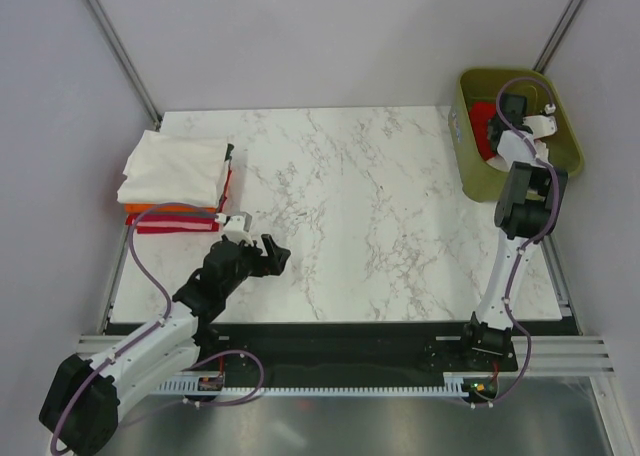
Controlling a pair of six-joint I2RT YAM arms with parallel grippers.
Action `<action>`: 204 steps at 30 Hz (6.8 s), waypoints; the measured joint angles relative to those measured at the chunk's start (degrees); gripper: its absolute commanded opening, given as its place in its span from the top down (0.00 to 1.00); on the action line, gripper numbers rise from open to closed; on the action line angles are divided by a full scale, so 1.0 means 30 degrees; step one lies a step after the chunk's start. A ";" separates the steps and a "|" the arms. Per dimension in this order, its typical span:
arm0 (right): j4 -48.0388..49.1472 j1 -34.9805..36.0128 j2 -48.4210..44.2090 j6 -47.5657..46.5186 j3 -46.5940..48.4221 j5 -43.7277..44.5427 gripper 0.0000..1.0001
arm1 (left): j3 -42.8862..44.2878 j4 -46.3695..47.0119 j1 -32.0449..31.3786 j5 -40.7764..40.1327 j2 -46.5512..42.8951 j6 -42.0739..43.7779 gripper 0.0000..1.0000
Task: Fold and stack the t-shirts
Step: Grab the tshirt from the pile, then move the tshirt to the center of the board, then flatten the tshirt out
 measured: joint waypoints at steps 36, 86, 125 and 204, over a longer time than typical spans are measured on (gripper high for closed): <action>0.4124 0.6688 -2.0021 -0.1515 -0.9384 -1.1672 0.05 | 0.0000 -0.0495 0.0000 -0.0641 -0.1807 -0.0007 0.01; -0.2397 0.7635 -2.8800 -0.9420 -2.3023 -0.6288 0.29 | 1.1038 0.2506 -0.4051 0.2521 1.7726 -0.7854 0.31; -0.2317 0.7635 -2.9339 -0.9464 -2.3015 -0.7315 0.27 | 2.5747 -0.9500 -0.6790 -0.4146 1.0338 -0.0175 0.63; 0.4415 1.6691 -1.8338 -0.5938 -2.1056 -0.5297 1.00 | 0.5129 -0.8051 -0.4626 -0.8794 0.6098 -0.5843 0.98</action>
